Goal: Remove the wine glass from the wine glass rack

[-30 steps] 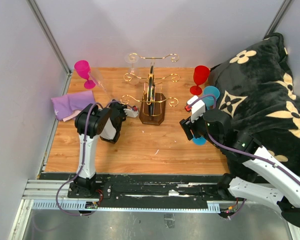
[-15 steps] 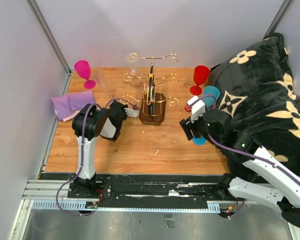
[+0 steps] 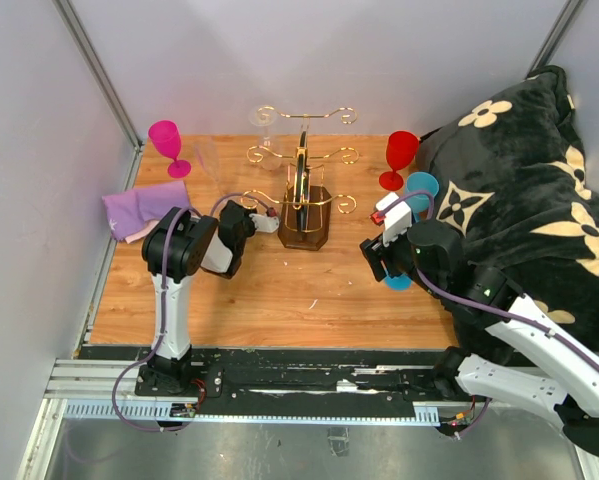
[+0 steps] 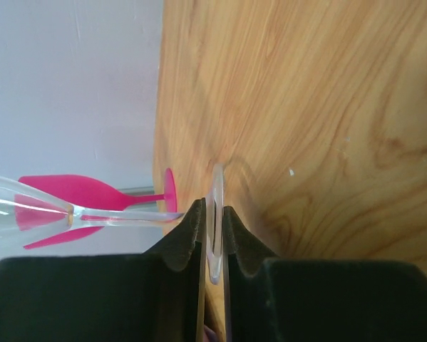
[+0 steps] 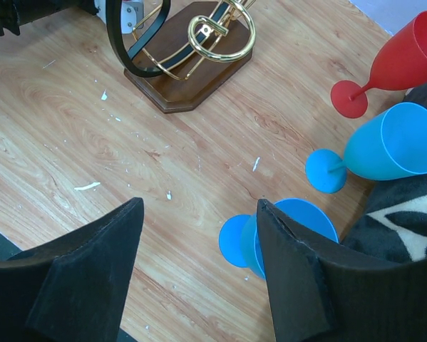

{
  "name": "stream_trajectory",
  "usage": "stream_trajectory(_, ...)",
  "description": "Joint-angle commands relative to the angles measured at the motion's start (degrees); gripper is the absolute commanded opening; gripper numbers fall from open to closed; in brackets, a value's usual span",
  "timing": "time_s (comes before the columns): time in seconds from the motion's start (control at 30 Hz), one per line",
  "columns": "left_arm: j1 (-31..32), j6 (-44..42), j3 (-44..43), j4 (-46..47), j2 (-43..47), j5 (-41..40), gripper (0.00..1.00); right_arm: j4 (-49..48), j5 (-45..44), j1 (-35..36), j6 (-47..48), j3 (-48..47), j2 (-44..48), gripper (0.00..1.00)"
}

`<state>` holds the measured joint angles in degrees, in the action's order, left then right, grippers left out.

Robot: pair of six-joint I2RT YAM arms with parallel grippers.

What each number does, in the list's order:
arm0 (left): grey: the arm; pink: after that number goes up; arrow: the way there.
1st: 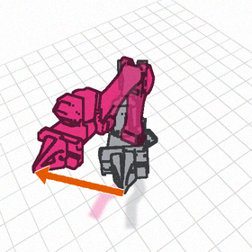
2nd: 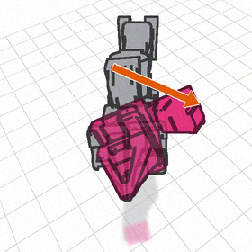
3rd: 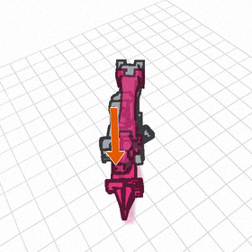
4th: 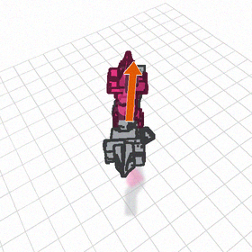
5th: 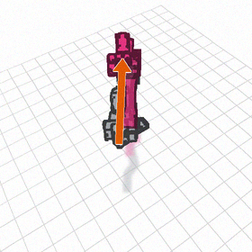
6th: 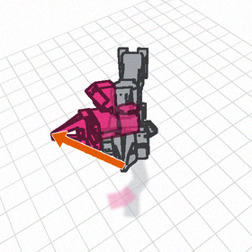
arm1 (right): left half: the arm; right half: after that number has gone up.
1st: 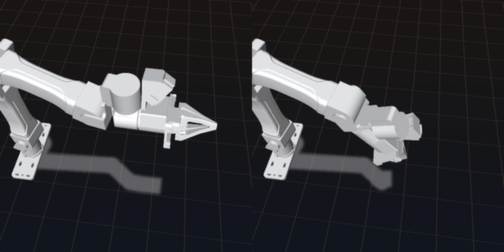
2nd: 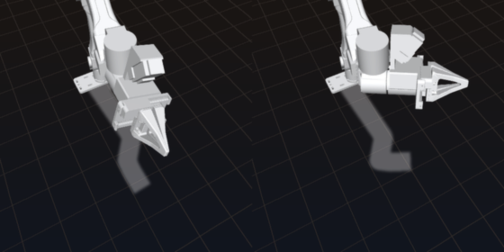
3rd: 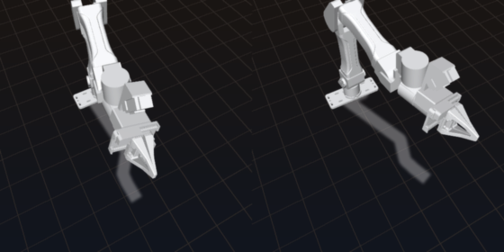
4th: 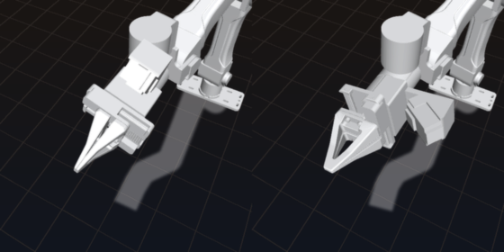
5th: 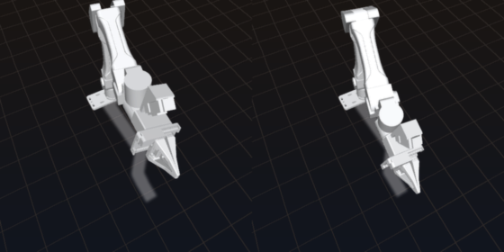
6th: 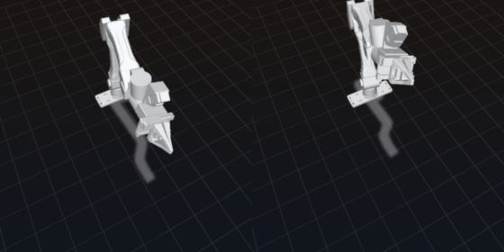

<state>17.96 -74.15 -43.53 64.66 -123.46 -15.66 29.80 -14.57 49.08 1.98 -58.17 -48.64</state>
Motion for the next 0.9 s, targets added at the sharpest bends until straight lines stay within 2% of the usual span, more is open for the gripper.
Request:
stream_trajectory(0.0,1.33,3.92,0.11,-8.87,-1.51,1.63,0.07,-1.41,-0.28,-0.83,-0.45,1.04,1.0,0.65)
stream_trajectory(0.13,1.32,3.85,0.41,-7.56,-1.87,0.95,0.0,-1.54,-0.29,-0.83,-0.46,1.13,1.01,0.65)
stream_trajectory(0.37,1.42,3.9,0.61,-6.67,-2.05,0.26,0.01,-1.66,-0.2,-0.76,-0.48,1.38,1.0,0.65)
stream_trajectory(0.53,2.01,7.39,0.5,-6.12,-1.07,-3.29,0.0,-1.68,-0.14,-0.75,-0.48,1.39,0.88,0.65)
stream_trajectory(0.63,2.41,8.98,1.57,-6.35,1.29,-3.59,0.0,-1.68,-0.02,-0.83,-0.57,1.14,0.67,0.65)
stream_trajectory(0.87,5.87,14.28,7.47,-15.82,12.29,-4.77,0.0,-1.44,1.23,-0.95,-1.74,-0.15,-0.57,0.66)
